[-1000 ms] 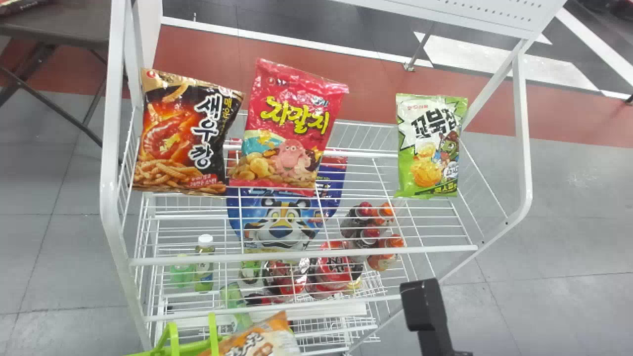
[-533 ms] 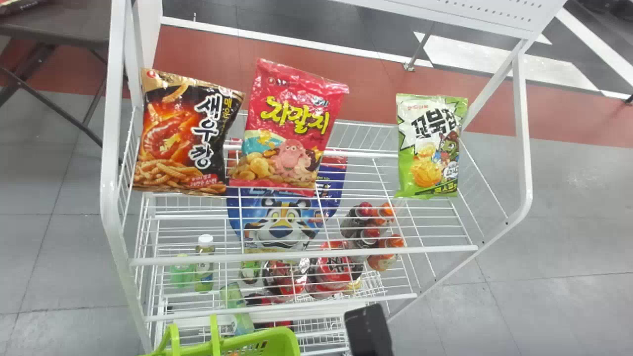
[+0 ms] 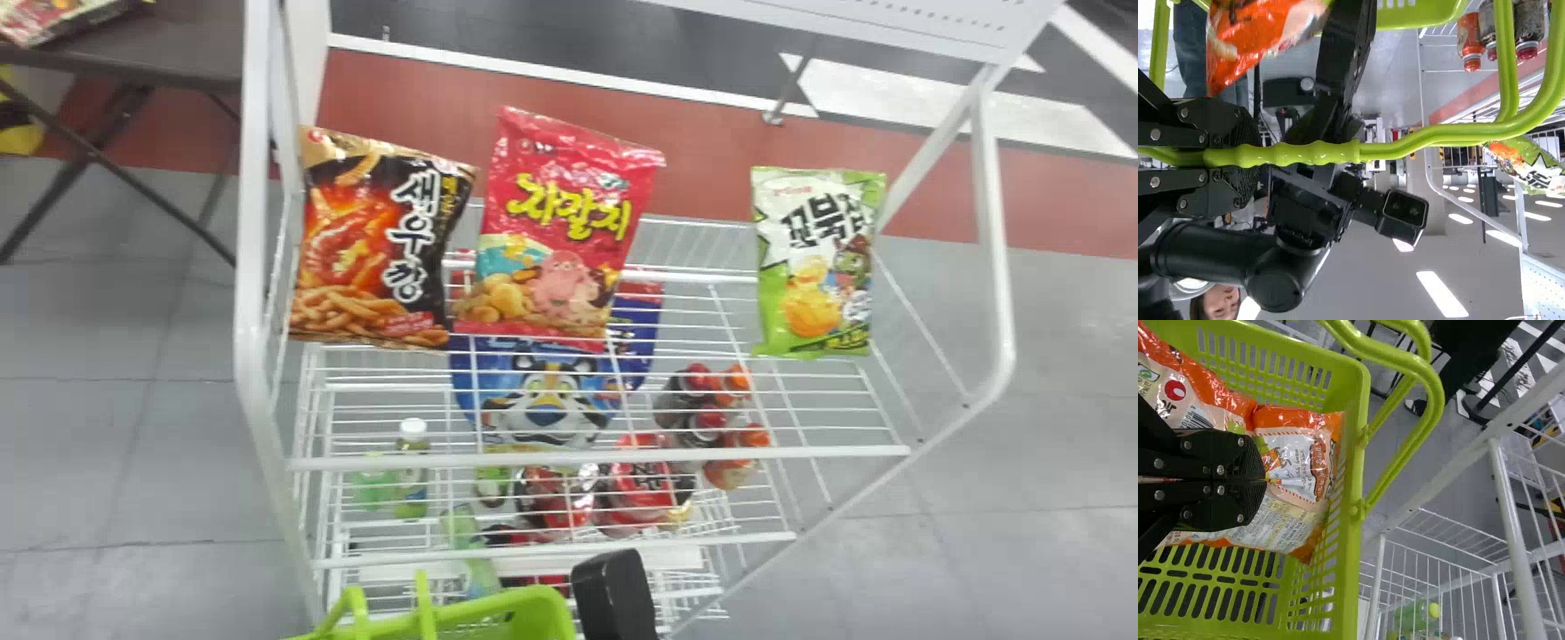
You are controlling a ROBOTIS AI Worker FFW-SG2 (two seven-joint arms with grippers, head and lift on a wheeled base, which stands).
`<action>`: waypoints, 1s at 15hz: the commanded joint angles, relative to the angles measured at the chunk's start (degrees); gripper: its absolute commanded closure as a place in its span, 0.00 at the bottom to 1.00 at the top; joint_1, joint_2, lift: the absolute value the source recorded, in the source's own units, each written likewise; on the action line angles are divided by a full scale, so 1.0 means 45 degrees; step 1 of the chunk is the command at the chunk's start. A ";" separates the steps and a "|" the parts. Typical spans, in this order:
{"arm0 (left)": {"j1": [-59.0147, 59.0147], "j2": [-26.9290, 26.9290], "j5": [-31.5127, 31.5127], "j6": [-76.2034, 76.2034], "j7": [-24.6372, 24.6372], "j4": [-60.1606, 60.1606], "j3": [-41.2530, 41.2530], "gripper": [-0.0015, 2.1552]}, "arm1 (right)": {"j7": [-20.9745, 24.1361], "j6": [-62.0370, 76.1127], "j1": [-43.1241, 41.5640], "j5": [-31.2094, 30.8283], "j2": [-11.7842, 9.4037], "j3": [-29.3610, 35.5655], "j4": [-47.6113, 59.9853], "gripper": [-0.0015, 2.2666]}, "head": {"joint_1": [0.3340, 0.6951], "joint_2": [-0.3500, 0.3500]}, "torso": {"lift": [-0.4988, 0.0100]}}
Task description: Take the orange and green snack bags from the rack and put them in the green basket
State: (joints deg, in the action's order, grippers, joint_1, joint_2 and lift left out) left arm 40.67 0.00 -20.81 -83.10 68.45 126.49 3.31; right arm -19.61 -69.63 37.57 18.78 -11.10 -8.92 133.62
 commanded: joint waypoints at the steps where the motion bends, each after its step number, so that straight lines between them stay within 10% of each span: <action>1: 0.0123 0.0033 0.0015 0.0000 0.0005 0.0132 0.0027 0.99 | 0.0001 -0.0845 -0.0088 -0.0405 -0.0327 -0.0362 -0.0044 0.27 | 1.00 0.14 | 0.98; 2: 0.0143 0.0033 -0.0004 0.0000 0.0024 0.0152 0.0027 0.99 | 0.0001 -0.1002 0.0010 -0.0463 -0.0464 -0.0362 0.0093 0.00 | 1.00 0.13 | 0.98; 5: 0.0162 0.0033 -0.0004 0.0039 0.0024 0.0132 0.0027 0.99 | 0.0060 -0.0845 0.0596 -0.0600 -0.0464 0.0380 0.1147 0.03 | 1.00 0.00 | 0.98; 15: 0.0006 0.0033 0.0015 0.0156 -0.0112 0.0054 0.0007 0.99 | 0.0958 0.4272 0.0752 0.0865 -0.0034 0.4403 0.2417 0.03 | 1.00 0.00 | 0.98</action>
State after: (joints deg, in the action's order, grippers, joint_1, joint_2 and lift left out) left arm 40.93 0.00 -20.75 -82.40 68.00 126.92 3.44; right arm -15.38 -56.41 41.29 21.79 -11.38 8.25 144.57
